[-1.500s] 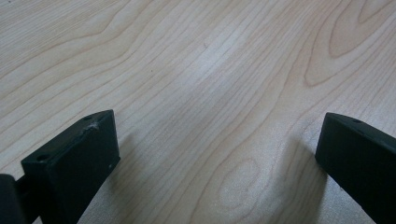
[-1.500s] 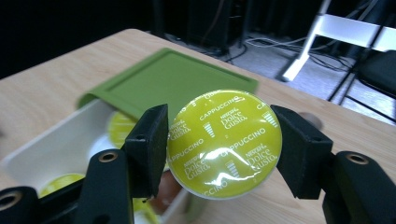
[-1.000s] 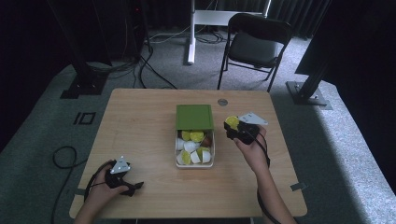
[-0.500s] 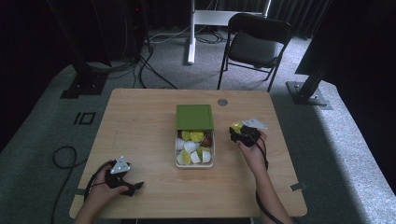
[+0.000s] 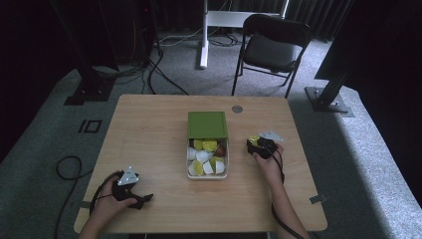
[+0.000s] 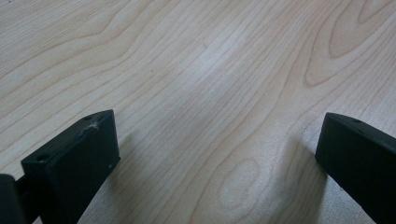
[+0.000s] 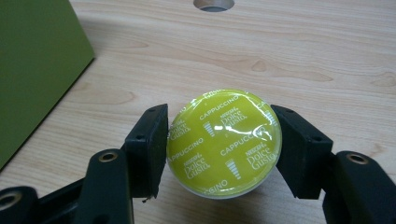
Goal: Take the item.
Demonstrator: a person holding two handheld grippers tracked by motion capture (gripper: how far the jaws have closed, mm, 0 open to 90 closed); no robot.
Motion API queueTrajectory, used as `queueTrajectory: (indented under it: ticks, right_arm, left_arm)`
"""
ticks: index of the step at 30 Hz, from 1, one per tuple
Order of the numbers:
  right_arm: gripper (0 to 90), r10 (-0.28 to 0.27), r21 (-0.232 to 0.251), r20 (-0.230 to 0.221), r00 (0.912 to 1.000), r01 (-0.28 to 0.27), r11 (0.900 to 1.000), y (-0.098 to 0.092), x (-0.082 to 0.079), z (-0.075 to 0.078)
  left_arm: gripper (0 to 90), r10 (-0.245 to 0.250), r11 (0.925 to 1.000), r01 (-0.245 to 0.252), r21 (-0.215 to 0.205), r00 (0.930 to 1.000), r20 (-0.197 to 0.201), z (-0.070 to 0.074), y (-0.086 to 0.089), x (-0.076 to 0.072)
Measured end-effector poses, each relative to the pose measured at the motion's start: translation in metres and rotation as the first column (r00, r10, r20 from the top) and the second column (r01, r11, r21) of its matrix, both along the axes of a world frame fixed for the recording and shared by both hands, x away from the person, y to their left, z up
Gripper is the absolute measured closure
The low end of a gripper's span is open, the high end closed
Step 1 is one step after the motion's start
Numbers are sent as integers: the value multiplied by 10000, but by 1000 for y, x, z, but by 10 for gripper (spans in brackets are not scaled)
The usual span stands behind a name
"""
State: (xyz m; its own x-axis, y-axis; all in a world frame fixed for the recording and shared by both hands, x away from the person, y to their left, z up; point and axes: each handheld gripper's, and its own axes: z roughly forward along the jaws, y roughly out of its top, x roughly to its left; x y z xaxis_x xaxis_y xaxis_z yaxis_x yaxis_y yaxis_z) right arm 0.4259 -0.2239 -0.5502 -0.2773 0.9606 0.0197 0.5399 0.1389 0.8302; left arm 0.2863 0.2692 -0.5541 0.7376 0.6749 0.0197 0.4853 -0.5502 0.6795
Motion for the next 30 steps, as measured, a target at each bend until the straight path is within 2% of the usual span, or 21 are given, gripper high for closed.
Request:
queueTrajectory:
  ticks: [5, 7, 8, 9, 10, 13, 17, 25, 27, 30]
  right_arm:
    - [399, 114, -134, -71, 9999, -115, 9998, 2, 1, 1]
    - [394, 123, 91, -183, 9998, -122, 9999, 0, 3, 2]
    - [373, 91, 203, -173, 9998, -87, 9998, 0, 3, 3]
    - [314, 120, 203, -180, 9998, -116, 9997, -1, 3, 3]
    - [314, 120, 203, -180, 9998, -116, 9997, -1, 3, 3]
    - [227, 250, 169, -28, 9997, -249, 9995, -1, 1, 7]
    - [195, 394, 260, 160, 9991, -399, 9989, -3, -3, 15]
    - [177, 1281, 320, 452, 9907, -1296, 9911, -10, -17, 24]
    - [177, 1519, -11, 403, 9876, -1519, 9884, -13, -22, 24]
    - [177, 1883, -80, 359, 9815, -1881, 9821, -16, -28, 23]
  left_arm:
    - [5, 0, 10000, 0, -2, 10000, 0, 0, 0, 0]
    - [5, 3, 10000, -3, -5, 10000, -1, 0, 0, 0]
    - [5, 3, 10000, -3, -3, 10000, -3, 0, 0, 0]
    - [5, 3, 10000, -3, -4, 10000, 0, 0, 0, 0]
    - [5, 3, 10000, -3, -4, 10000, 0, 0, 0, 0]
    - [5, 3, 10000, -3, -1, 10000, 0, 0, 0, 0]
    - [5, 6, 10000, -6, -5, 10000, 0, 0, 0, 0]
    - [5, 5, 10000, -5, -7, 10000, -4, 0, 0, 0]
    - [5, 1, 10000, -1, -6, 10000, -5, 0, 0, 0]
    - [5, 5, 10000, -5, -8, 10000, -6, 0, 0, 0]
